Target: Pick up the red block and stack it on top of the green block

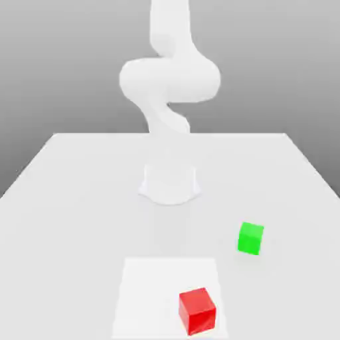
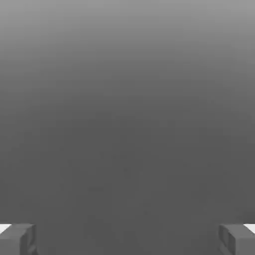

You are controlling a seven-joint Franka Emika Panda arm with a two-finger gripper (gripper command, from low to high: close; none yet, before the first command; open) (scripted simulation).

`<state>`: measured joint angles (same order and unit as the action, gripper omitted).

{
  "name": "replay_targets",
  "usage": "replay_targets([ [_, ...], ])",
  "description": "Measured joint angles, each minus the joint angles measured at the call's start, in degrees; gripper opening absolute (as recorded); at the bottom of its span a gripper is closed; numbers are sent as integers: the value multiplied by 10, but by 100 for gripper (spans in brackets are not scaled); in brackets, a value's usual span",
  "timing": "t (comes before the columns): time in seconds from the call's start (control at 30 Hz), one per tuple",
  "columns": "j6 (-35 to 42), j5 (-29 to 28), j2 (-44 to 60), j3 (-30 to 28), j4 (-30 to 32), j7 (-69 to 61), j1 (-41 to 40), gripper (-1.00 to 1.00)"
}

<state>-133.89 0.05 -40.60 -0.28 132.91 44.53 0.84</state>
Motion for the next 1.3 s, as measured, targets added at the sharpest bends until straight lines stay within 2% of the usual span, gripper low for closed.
replay_targets([
  [0.77, -194, 3, 481, 2, 104, -119, 49, 0],
  [0.97, -286, 0, 606, 3, 96, -124, 50, 0],
  [1.0, -295, 0, 617, 3, 94, -124, 50, -100],
  [1.2, -300, -1, 622, 3, 93, -123, 49, -100],
  [1.3, -266, -1, 583, 3, 100, -123, 49, -100],
])
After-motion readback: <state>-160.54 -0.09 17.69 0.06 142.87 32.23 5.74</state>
